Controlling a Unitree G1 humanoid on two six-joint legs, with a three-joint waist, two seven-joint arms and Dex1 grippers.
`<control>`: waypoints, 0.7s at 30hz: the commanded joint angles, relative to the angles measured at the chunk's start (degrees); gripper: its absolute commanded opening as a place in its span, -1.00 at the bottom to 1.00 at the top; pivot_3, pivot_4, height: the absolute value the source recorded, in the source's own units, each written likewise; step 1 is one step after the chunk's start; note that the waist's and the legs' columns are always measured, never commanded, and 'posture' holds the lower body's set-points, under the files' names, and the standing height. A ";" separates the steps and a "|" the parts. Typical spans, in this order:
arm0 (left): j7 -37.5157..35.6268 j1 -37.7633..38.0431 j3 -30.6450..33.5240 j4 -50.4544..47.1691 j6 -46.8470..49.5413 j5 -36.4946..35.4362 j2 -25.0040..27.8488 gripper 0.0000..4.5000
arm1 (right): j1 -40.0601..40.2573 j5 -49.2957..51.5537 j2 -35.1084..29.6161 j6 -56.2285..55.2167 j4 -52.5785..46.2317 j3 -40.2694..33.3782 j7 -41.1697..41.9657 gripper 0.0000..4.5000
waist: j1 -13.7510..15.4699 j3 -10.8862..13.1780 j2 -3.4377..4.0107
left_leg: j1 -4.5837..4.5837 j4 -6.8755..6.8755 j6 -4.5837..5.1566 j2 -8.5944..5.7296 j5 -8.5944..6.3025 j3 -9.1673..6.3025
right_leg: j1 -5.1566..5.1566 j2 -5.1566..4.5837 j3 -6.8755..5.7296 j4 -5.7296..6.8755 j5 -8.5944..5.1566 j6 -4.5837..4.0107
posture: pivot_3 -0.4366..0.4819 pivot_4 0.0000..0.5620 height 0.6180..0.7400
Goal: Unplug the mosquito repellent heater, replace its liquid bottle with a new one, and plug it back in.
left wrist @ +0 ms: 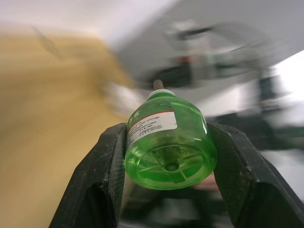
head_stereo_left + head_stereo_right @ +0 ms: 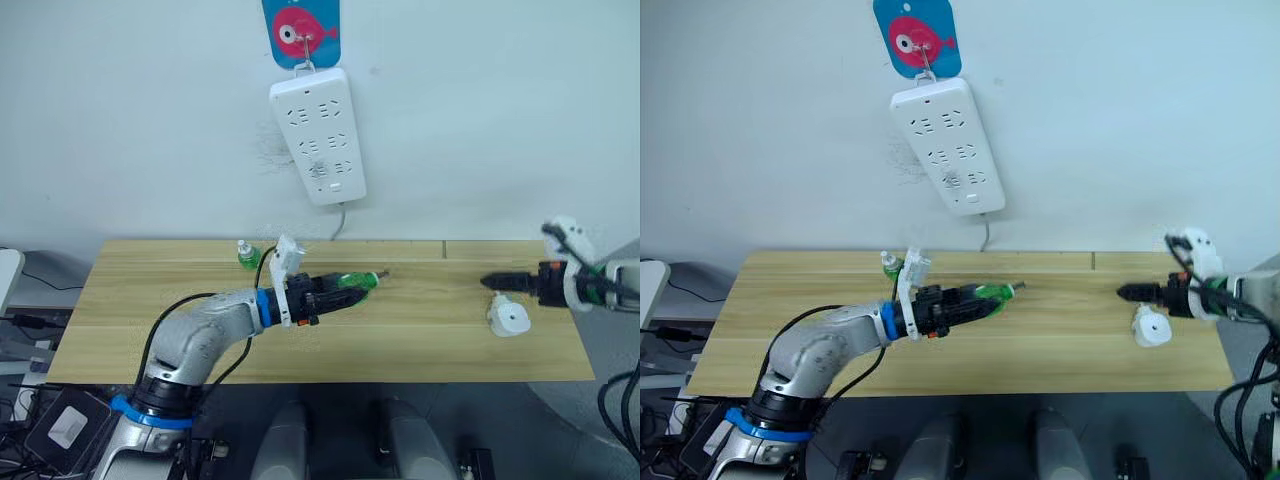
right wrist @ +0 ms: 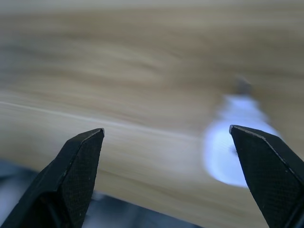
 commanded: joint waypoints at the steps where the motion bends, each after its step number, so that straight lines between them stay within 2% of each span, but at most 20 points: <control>1: 0.04 -0.27 -2.47 -0.53 -16.44 11.13 -4.18 0.01 | -0.17 20.92 4.16 1.66 1.08 -6.04 -7.31 0.97 | 0.17 0.03 -0.05 | -0.01 0.00 0.00 -0.01 0.00 -0.01 | 0.01 -0.01 0.00 -0.03 0.00 0.00 | -0.03 0.05 1.00; 5: 1.18 -0.68 -3.24 -0.79 -22.80 16.38 -7.72 0.01 | -0.13 39.08 10.32 1.66 0.23 -6.61 -25.12 0.97 | 0.36 0.05 -0.07 | -0.14 0.02 0.03 -0.07 -0.02 -0.04 | -0.01 -0.07 -0.01 -0.01 0.00 0.00 | -0.01 0.05 1.00; 8: 0.76 -1.02 -3.16 -1.88 -23.68 17.40 -8.67 0.01 | 4.07 62.46 8.66 -11.98 -2.84 1.78 -43.36 0.97 | 0.45 0.05 -0.08 | -0.17 0.03 0.04 -0.08 -0.02 -0.09 | -0.02 -0.08 -0.07 0.02 0.01 0.01 | 0.02 0.05 1.00; 9: 0.67 -1.08 -3.12 -2.01 -23.76 17.58 -8.84 0.01 | 4.46 66.48 8.96 -15.41 -4.12 3.63 -46.61 0.97 | 0.29 0.06 -0.10 | -0.19 0.03 0.05 -0.09 -0.02 -0.11 | -0.02 -0.08 -0.08 0.02 0.01 0.01 | 0.02 0.05 1.00; 21: -0.18 -0.53 -3.69 -5.76 -21.06 16.44 -10.54 0.01 | 4.31 68.36 14.71 -24.65 -11.19 8.69 -52.62 0.97 | -0.01 0.07 -0.10 | -0.14 0.03 0.08 -0.04 0.02 -0.16 | -0.02 0.02 -0.09 0.03 0.00 0.02 | 0.03 0.00 1.00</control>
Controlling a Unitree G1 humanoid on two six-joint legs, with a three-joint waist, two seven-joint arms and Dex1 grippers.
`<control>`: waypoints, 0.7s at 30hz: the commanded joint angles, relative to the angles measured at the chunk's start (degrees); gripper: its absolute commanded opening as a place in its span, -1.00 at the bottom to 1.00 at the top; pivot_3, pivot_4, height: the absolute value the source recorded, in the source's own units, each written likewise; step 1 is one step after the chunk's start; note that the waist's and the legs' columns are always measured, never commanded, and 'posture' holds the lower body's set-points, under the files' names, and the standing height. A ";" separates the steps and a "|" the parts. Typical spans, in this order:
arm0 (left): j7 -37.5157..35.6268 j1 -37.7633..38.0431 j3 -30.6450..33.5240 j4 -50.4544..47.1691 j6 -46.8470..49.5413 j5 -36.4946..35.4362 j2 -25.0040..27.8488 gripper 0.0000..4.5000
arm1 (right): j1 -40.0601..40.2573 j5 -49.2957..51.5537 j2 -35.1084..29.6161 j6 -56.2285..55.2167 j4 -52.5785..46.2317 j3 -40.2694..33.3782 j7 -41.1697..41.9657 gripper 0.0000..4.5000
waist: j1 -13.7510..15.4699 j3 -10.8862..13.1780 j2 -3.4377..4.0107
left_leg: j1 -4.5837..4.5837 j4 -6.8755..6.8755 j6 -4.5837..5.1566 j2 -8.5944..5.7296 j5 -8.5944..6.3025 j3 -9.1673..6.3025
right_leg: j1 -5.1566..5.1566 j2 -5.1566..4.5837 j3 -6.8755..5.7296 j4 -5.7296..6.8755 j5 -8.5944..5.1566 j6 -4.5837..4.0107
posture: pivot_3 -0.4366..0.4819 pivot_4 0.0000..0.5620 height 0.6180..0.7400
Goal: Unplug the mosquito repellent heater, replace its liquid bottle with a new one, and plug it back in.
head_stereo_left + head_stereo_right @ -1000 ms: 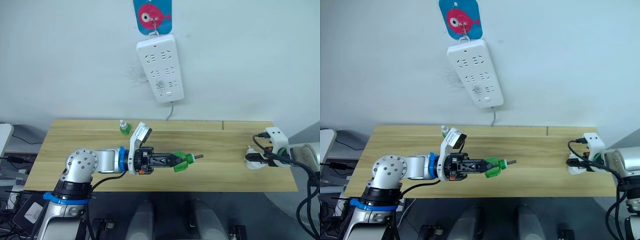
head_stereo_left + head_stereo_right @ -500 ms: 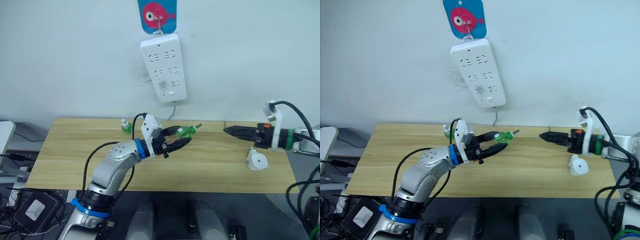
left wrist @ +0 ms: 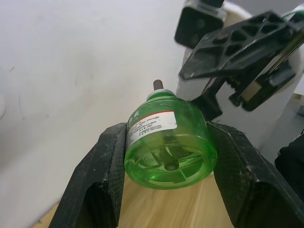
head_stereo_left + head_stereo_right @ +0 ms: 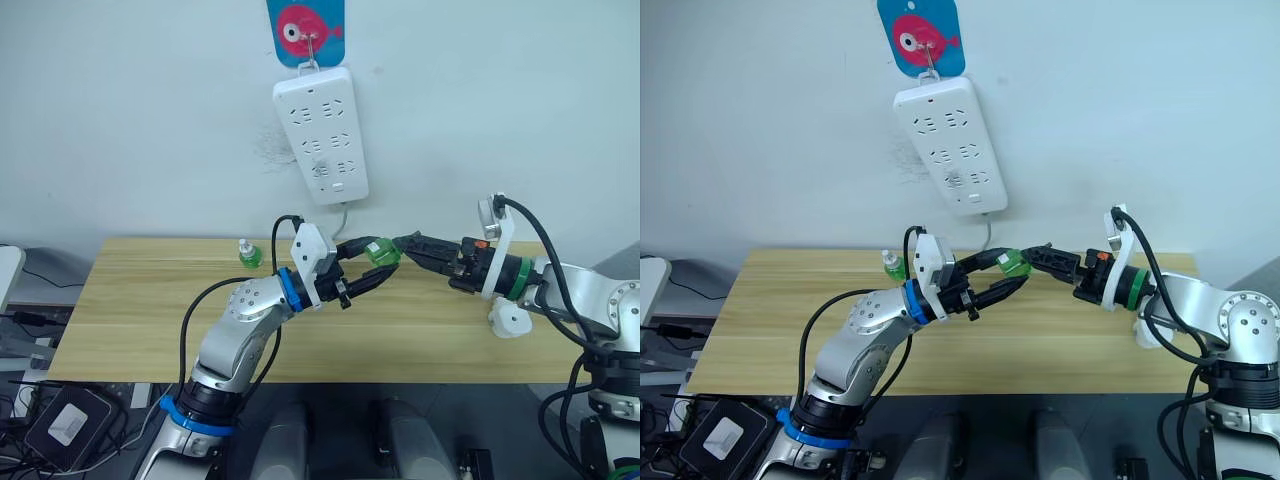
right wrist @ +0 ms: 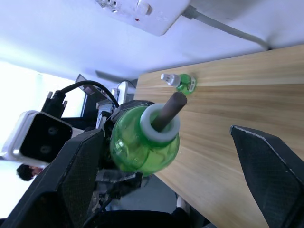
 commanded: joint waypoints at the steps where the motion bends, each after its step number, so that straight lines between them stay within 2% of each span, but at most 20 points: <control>1: -0.76 0.31 -0.83 -3.39 -0.03 -0.68 -0.43 0.01 | -0.30 1.55 1.35 -1.92 -2.77 0.00 -1.26 0.97 | 0.00 0.00 0.00 | -0.01 0.00 0.00 0.00 0.00 -0.01 | 0.00 0.00 0.00 0.00 0.00 0.00 | 0.03 0.00 1.00; 3: -0.75 0.48 -0.96 -3.68 0.31 -0.76 -0.46 0.01 | 0.13 1.55 1.76 -2.31 -3.42 0.22 -1.78 0.90 | 0.00 0.00 0.00 | 0.00 0.00 0.00 0.00 0.00 0.00 | 0.00 0.00 0.00 0.00 0.00 0.00 | 0.03 0.01 1.00; 6: -0.84 1.09 -1.19 -4.23 0.35 -0.67 -0.32 0.01 | 0.56 1.55 3.46 -3.53 -3.89 -0.25 -3.61 0.61 | 0.00 0.00 0.00 | 0.01 -0.01 0.00 0.00 0.00 -0.01 | 0.00 0.00 -0.01 0.00 0.00 0.00 | 0.04 0.01 1.00; 14: -0.40 1.94 -1.27 -5.09 0.52 -0.34 -0.55 0.01 | -0.05 1.55 4.77 -3.55 -3.16 -1.22 -4.92 -0.60 | 0.00 0.00 0.00 | 0.01 -0.01 0.00 0.00 0.00 0.00 | -0.01 0.00 0.01 -0.01 0.00 0.00 | 0.05 0.02 1.00; 18: 0.05 1.95 -1.23 -4.84 0.02 0.31 -0.67 0.01 | 0.29 1.55 5.30 -3.77 -3.43 -1.60 -5.71 -0.62 | 0.00 0.00 0.00 | 0.01 -0.01 0.00 0.00 0.00 -0.01 | -0.01 0.00 0.00 0.00 0.00 0.00 | 0.04 0.02 1.00; 20: -0.21 1.61 -1.15 -4.31 0.33 0.23 -0.54 0.34 | 0.57 1.55 5.33 -3.99 -3.53 -1.84 -6.40 -0.62 | 0.00 0.00 0.00 | 0.01 -0.01 0.00 0.00 0.00 -0.01 | -0.01 0.00 0.01 -0.01 0.00 0.00 | 0.04 0.02 1.00; 21: -0.65 1.54 -1.11 -4.26 0.58 0.00 -0.32 0.41 | 0.73 1.55 5.40 -4.76 -3.68 -2.20 -7.72 -0.62 | 0.00 0.00 0.00 | 0.00 -0.01 0.00 0.00 0.00 -0.01 | -0.01 0.00 0.01 -0.01 0.00 0.00 | 0.04 0.02 1.00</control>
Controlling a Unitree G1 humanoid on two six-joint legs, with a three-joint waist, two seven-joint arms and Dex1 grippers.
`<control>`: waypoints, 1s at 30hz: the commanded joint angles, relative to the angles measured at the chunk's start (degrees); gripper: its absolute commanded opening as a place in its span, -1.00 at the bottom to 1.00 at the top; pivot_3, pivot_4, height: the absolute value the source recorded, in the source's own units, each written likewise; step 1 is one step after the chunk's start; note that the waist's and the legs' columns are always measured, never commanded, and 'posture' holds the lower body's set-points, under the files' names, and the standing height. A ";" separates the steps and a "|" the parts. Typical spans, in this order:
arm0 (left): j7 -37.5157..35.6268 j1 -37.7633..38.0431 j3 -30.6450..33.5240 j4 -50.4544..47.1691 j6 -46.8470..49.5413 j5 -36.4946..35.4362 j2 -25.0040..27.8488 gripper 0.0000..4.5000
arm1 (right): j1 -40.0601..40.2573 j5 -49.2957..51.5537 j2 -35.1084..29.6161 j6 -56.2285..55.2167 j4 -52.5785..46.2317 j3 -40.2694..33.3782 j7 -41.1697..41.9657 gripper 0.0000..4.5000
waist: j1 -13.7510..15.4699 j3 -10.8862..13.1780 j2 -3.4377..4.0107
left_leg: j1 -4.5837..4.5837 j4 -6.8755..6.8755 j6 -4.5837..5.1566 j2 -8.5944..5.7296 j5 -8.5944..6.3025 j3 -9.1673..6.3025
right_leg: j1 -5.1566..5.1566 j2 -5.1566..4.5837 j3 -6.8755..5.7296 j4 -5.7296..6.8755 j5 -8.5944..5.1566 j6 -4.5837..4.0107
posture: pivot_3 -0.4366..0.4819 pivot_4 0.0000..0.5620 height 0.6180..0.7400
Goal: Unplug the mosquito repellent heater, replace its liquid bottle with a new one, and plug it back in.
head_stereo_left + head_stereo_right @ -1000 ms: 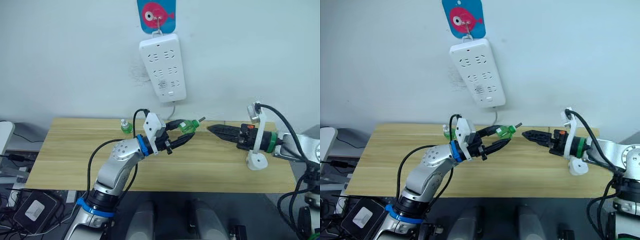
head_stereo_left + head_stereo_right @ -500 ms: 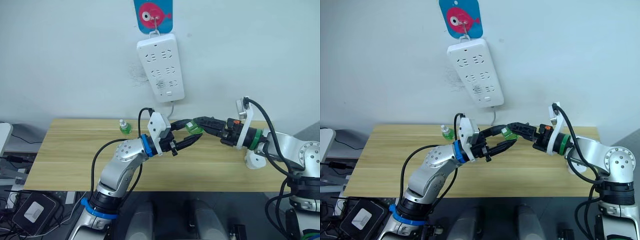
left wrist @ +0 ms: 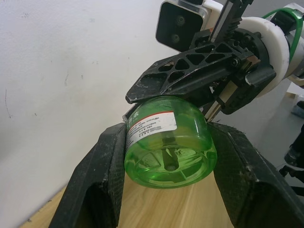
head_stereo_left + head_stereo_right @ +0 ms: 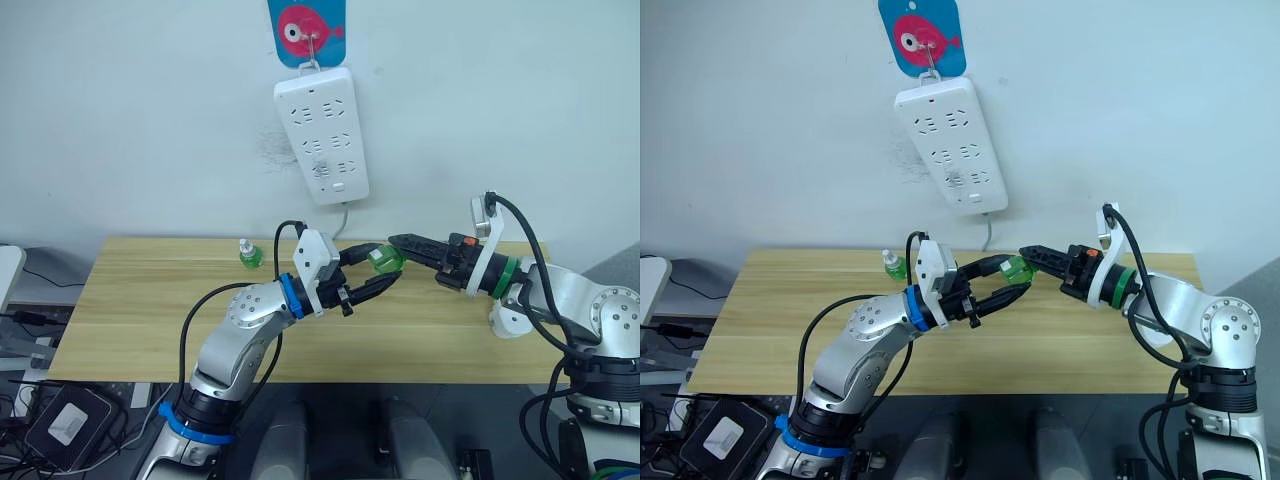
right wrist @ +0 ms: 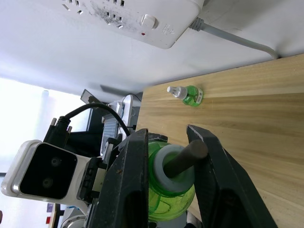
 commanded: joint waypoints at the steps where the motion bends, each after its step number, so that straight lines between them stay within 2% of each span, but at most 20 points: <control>1: -1.32 -0.21 -0.35 -2.38 -0.40 -0.85 0.12 0.55 | 0.56 1.16 0.25 -2.25 -1.57 -2.54 -3.70 -0.62 | 0.00 0.00 0.00 | 0.00 0.00 0.00 0.00 0.00 0.00 | 0.00 0.00 0.00 0.00 0.00 0.00 | 0.04 0.02 1.00; 4: -2.43 -0.20 0.32 -2.71 0.12 -1.21 1.21 0.94 | 1.03 1.16 -1.74 -2.79 -1.12 -3.02 -5.61 -0.62 | -0.01 0.00 0.00 | 0.00 0.00 0.00 0.00 0.00 0.00 | 0.00 0.00 0.00 0.00 0.00 0.00 | 0.04 0.02 1.00; 5: -2.86 -0.32 0.57 -2.76 0.23 -1.30 1.66 0.99 | 1.43 1.16 -3.26 -2.60 -1.07 -2.84 -5.60 -0.62 | -0.01 0.01 0.01 | 0.00 0.00 0.00 0.00 0.00 0.00 | -0.01 0.00 0.00 0.00 0.00 0.00 | 0.04 0.01 1.00; 8: -4.13 -1.06 0.85 -2.83 0.58 -1.43 3.10 1.00 | 3.48 -2.41 -9.73 -0.85 -2.95 -0.95 -1.78 -0.62 | 0.13 0.01 0.01 | -0.01 -0.01 0.00 -0.01 0.00 0.00 | -0.01 0.00 0.00 -0.02 0.00 0.00 | 0.05 0.01 1.00; 9: -4.95 -1.48 0.69 -2.79 0.73 -1.42 3.85 1.00 | 4.19 -8.16 -11.86 -0.02 -5.03 0.16 2.83 -0.62 | 0.12 0.01 0.01 | -0.01 -0.01 0.00 -0.02 0.00 -0.01 | -0.01 0.00 0.00 -0.02 0.00 0.00 | 0.06 0.01 1.00; 11: -9.44 -3.82 -1.04 -1.78 1.45 -0.21 7.64 1.00 | 8.23 -38.86 -22.09 -11.72 -11.57 13.34 20.90 -0.62 | 0.19 0.05 0.11 | -0.02 -0.03 0.00 -0.02 0.00 0.00 | -0.01 0.00 0.00 -0.04 0.00 0.01 | 0.07 0.01 1.00; 12: -11.94 -5.12 -1.96 -0.98 1.72 0.26 9.41 1.00 | 10.10 -51.48 -25.34 -19.16 -12.07 19.03 27.54 -0.62 | 0.24 0.03 0.08 | 0.00 -0.03 0.00 -0.06 0.00 -0.02 | -0.04 0.10 -0.02 -0.05 -0.02 0.04 | 0.07 -0.01 1.00; 13: -13.50 -6.00 -2.58 -0.42 1.88 0.45 10.55 1.00 | 11.45 -59.49 -26.96 -24.73 -11.65 22.44 31.82 -0.62 | 0.24 0.00 0.02 | 0.02 -0.04 -0.01 -0.03 0.00 -0.12 | -0.03 0.40 -0.06 -0.07 -0.04 0.06 | 0.07 -0.01 1.00; 17: -17.63 -9.25 -4.19 3.10 0.67 1.50 12.04 1.00 | 14.07 -81.25 -23.10 -43.25 0.43 27.10 35.88 -0.62 | 0.04 0.04 0.04 | 0.09 -0.05 -0.05 0.02 0.02 0.03 | -0.02 0.42 -0.05 -0.04 -0.06 0.09 | 0.05 -0.03 1.00; 20: -18.92 -11.12 -4.45 6.05 -0.60 2.29 11.34 1.00 | 13.73 -89.70 -18.23 -50.50 8.64 26.46 35.85 -0.62 | -0.04 0.04 0.04 | 0.12 -0.03 -0.08 0.05 0.04 0.22 | -0.05 0.25 0.06 -0.03 -0.05 0.08 | 0.03 -0.04 1.00; 24: -19.63 -13.13 -4.59 9.04 -2.30 3.47 9.91 1.00 | 12.61 -96.34 -12.76 -55.35 15.80 24.96 36.83 -0.62 | 0.01 0.04 0.04 | 0.10 -0.02 -0.17 0.07 0.09 0.11 | -0.04 0.24 0.06 -0.01 -0.04 0.06 | 0.02 -0.04 1.00; 30: -20.48 -13.72 -4.31 10.70 -3.73 4.40 8.96 1.00 | 12.10 -101.17 -7.48 -59.06 22.62 22.11 38.92 -0.62 | 0.00 0.04 0.04 | 0.09 -0.02 -0.27 0.06 0.15 0.07 | -0.05 0.20 0.09 0.02 -0.03 0.05 | 0.01 -0.04 1.00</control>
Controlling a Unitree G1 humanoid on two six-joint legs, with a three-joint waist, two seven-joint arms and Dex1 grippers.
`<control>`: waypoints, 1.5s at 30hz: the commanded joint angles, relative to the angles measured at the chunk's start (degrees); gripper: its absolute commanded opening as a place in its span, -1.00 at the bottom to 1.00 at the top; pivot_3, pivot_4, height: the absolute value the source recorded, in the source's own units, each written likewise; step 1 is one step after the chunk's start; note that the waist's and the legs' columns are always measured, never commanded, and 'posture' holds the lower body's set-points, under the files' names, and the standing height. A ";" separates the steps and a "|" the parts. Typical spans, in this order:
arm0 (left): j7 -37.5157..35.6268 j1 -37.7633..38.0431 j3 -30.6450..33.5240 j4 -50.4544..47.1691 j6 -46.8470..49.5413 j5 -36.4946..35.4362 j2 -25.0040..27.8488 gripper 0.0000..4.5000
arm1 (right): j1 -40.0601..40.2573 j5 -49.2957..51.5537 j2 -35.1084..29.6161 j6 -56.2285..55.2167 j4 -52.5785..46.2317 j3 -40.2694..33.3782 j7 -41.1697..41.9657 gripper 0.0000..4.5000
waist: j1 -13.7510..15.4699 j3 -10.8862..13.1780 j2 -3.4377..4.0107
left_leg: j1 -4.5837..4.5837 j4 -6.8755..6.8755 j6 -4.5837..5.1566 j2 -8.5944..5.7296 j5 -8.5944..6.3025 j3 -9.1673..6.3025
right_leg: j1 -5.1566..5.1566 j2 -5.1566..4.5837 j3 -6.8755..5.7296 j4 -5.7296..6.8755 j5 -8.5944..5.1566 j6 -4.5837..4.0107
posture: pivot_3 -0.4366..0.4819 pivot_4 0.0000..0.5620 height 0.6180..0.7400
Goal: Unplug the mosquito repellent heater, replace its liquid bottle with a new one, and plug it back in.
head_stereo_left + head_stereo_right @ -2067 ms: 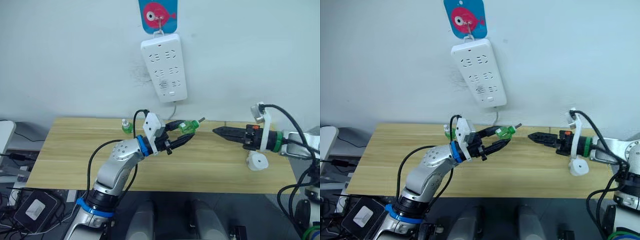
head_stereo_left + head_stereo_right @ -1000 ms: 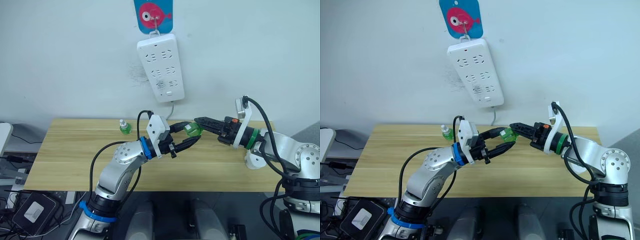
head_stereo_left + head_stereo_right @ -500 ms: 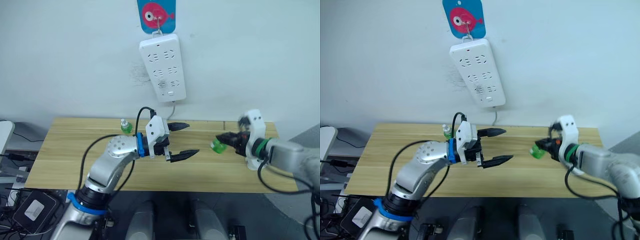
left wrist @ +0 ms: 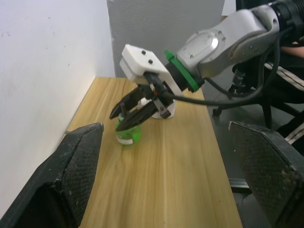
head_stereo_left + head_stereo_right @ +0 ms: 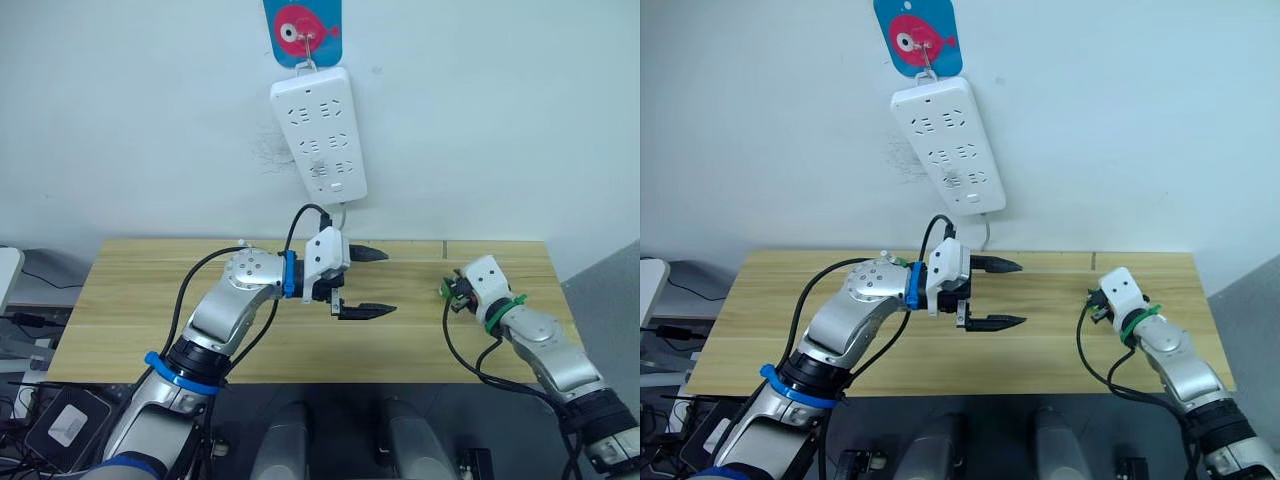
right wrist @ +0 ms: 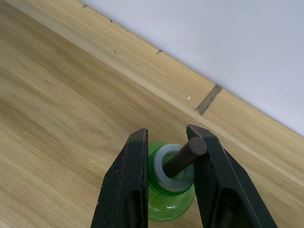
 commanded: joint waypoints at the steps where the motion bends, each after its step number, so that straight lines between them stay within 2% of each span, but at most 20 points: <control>1: -0.61 -0.35 0.32 -0.75 -1.56 0.36 -0.48 1.00 | -0.66 -2.80 1.69 -4.14 3.51 -3.37 1.40 -0.62 | 0.01 0.00 0.00 | 0.01 0.00 0.00 -0.01 0.00 0.00 | 0.00 -0.01 0.00 0.01 0.00 0.00 | 0.01 -0.04 1.00; 8: -0.64 0.20 0.63 -1.08 -2.28 0.87 -0.54 1.00 | -1.96 -6.48 4.53 -7.73 9.08 -6.23 3.67 -0.62 | 0.01 0.00 0.00 | 0.03 0.04 0.17 -0.01 -0.10 0.02 | 0.01 -0.01 0.00 0.05 0.01 -0.01 | 0.03 -0.03 1.00; 16: 1.81 1.88 2.11 -1.20 -2.05 1.12 -0.39 1.00 | -2.79 -6.37 5.16 -7.51 7.58 -9.83 8.04 0.62 | 0.01 0.00 0.00 | 0.03 0.04 0.17 -0.01 -0.09 -0.01 | 0.01 -0.02 0.00 0.09 0.01 -0.01 | 0.05 -0.01 1.00; 18: 5.04 4.23 3.61 -1.45 -1.60 1.39 -0.68 1.00 | -2.09 -6.26 4.23 -6.47 4.21 -10.71 9.31 0.95 | -0.06 0.00 0.01 | 0.03 0.04 0.17 -0.01 -0.10 0.00 | 0.01 -0.03 0.01 0.10 0.01 -0.02 | 0.02 0.00 1.00; 19: 8.23 6.59 4.84 -1.30 -2.36 2.28 -1.28 1.00 | -1.88 -6.32 3.62 -5.76 1.65 -11.09 9.97 0.99 | -0.08 0.00 0.01 | 0.04 0.04 0.18 0.00 -0.10 0.00 | 0.01 -0.04 0.01 0.10 0.01 -0.02 | 0.02 0.01 1.00; 23: 24.78 18.80 10.36 -0.61 -8.41 8.39 -6.02 1.00 | -2.19 -4.72 1.32 -0.84 -9.80 -10.50 15.34 0.99 | -0.35 0.01 0.05 | 0.09 0.02 0.21 0.02 -0.12 0.03 | 0.01 -0.10 0.04 0.10 0.01 -0.02 | -0.01 0.04 1.00; 27: 42.52 32.08 14.97 3.10 -15.92 17.20 -11.07 1.00 | -4.31 3.87 0.18 10.25 -22.25 -8.05 24.95 0.99 | -0.28 0.02 0.04 | 0.09 0.02 0.21 0.05 -0.12 -0.08 | 0.02 -0.10 -0.02 0.11 0.01 -0.02 | 0.00 0.08 1.00; 30: 50.81 36.21 18.01 4.97 -17.93 18.51 -15.29 1.00 | -7.26 6.81 -0.19 17.94 -27.16 -5.87 28.47 0.99 | 0.09 0.07 0.01 | 0.08 0.00 0.22 0.04 -0.12 -0.14 | 0.06 -0.11 -0.04 0.06 0.01 -0.02 | 0.06 0.12 1.00; 33: 56.33 35.27 20.24 10.03 -21.61 20.01 -17.30 1.00 | -11.42 8.06 0.58 25.27 -30.41 -1.96 30.12 0.99 | 1.60 0.29 -0.20 | 0.04 0.02 0.21 -0.06 -0.12 -0.21 | 0.09 -0.21 -0.12 0.02 0.03 -0.04 | 0.12 0.17 1.00; 38: 62.01 28.51 23.44 23.52 -27.78 20.23 -18.01 1.00 | -18.61 9.21 5.65 32.87 -32.25 3.28 30.31 0.99 | 2.04 0.51 -0.39 | 0.03 0.02 0.21 -0.08 -0.12 -0.22 | 0.07 -0.22 -0.17 0.01 0.07 -0.11 | 0.16 0.24 1.00; 43: 61.62 21.28 25.01 35.82 -32.91 18.09 -18.11 1.00 | -23.07 8.28 9.72 36.19 -33.17 5.65 28.94 0.99 | 2.08 1.07 -0.52 | 0.02 0.00 0.21 -0.07 -0.12 -0.24 | 0.03 -0.24 -0.26 0.02 0.09 -0.14 | 0.17 0.32 1.00; 45: 60.51 15.69 25.97 43.90 -34.56 17.16 -17.04 1.00 | -25.55 7.84 12.61 38.16 -33.11 5.59 26.22 0.99 | 2.16 1.38 -0.55 | 0.02 -0.01 0.21 -0.08 -0.12 -0.28 | 0.03 -0.27 -0.33 0.03 0.09 -0.14 | 0.17 0.34 1.00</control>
